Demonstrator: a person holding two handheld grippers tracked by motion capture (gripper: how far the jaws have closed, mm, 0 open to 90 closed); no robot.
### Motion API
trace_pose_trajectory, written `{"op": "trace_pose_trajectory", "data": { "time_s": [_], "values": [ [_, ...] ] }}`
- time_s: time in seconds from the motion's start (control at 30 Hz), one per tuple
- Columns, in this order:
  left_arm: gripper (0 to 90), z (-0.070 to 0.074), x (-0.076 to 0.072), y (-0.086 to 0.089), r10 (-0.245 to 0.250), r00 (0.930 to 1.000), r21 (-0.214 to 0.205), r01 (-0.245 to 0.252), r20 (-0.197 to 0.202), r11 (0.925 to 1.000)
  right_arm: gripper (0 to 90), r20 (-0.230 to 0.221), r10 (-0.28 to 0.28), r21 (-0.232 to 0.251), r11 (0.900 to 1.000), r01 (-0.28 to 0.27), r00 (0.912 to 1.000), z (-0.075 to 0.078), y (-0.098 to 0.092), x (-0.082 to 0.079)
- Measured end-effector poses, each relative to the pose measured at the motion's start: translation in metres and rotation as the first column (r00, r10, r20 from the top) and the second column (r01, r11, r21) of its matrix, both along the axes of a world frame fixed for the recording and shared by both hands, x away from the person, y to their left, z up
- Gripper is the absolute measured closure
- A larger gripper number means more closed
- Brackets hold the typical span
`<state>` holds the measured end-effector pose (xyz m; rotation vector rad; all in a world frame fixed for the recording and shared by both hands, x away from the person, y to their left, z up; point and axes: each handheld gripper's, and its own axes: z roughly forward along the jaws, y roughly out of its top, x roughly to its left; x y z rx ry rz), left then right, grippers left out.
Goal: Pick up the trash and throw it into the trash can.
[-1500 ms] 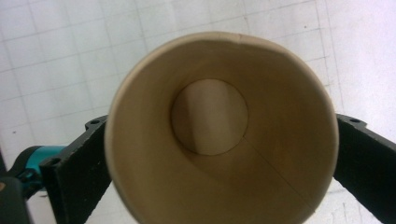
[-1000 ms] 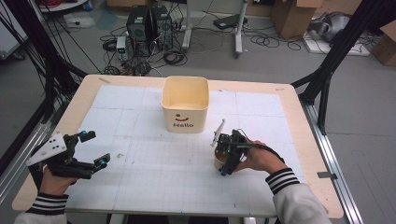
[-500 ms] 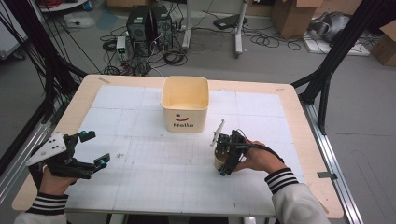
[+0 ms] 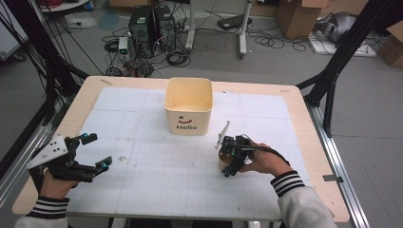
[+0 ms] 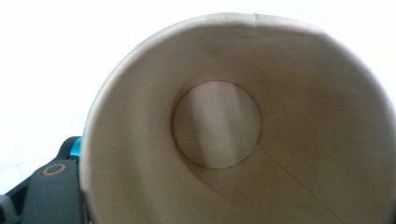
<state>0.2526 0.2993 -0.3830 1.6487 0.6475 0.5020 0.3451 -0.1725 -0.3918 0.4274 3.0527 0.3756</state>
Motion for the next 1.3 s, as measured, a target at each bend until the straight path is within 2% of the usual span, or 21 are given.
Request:
{"op": "trace_pose_trajectory", "data": {
  "time_s": [0.2,0.4,0.87,1.03,1.13,1.23,1.3],
  "values": [
    [1.8,0.000,0.000,0.000,-0.002,1.0000,0.002,0.002,-0.001,1.0000,27.3,-0.011,0.001,0.013,0.9999,-0.001,0.9999,0.003,-0.002,-0.001],
    [1.8,0.000,0.000,0.000,-0.001,1.0000,0.002,0.001,-0.001,1.0000,32.1,-0.004,0.007,0.014,0.9999,-0.007,1.0000,0.004,-0.003,-0.001],
    [1.8,0.000,0.000,0.001,0.001,1.0000,0.003,-0.001,0.001,1.0000,33.4,-0.016,0.020,0.025,0.9995,-0.019,0.9997,0.008,-0.004,-0.002],
    [1.8,0.000,0.000,0.001,0.002,1.0000,-0.003,-0.002,0.002,1.0000,33.5,-0.004,0.018,0.029,0.9994,-0.018,0.9998,0.019,-0.003,-0.001],
    [1.8,0.001,0.000,0.001,0.002,1.0000,-0.002,-0.002,0.002,1.0000,33.6,-0.005,0.009,0.051,0.9987,-0.009,0.9999,0.029,-0.004,0.001],
    [1.8,0.002,0.000,0.001,0.002,1.0000,-0.007,-0.002,0.006,1.0000,33.6,0.008,0.007,0.042,0.9991,-0.007,0.9999,0.037,-0.004,0.003],
    [1.8,0.002,-0.001,0.001,0.000,1.0000,-0.008,0.000,0.008,1.0000,33.6,0.001,-0.005,0.049,0.9988,0.005,1.0000,0.043,-0.003,0.004]
  ]
}}
